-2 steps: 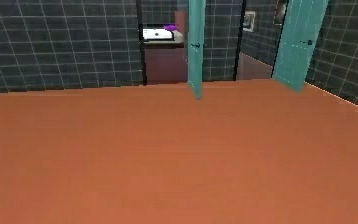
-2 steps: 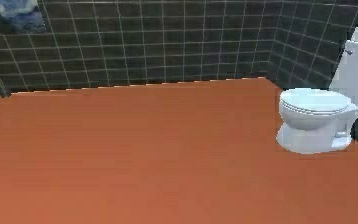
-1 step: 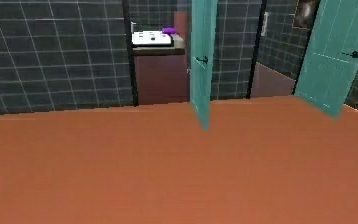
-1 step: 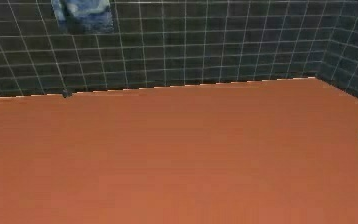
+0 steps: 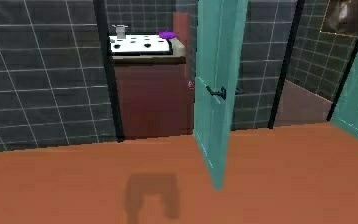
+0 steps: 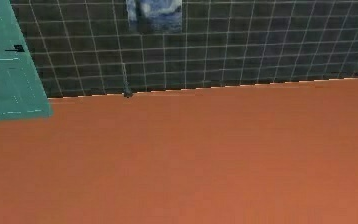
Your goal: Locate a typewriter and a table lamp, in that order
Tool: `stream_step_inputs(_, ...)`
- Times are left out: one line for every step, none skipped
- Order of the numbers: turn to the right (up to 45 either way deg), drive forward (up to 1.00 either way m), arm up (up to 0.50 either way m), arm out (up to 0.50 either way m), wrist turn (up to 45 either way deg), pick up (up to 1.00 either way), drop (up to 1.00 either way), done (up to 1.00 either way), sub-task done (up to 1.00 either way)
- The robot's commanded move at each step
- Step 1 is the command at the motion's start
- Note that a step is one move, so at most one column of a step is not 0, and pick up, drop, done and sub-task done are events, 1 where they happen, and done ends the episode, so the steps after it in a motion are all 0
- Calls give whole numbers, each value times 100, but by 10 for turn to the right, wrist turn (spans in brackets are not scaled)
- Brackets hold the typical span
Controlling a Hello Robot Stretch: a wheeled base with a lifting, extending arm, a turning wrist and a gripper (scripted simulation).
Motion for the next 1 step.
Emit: stream_step_inputs(-30,0,0,0,0,0,0,0,0)
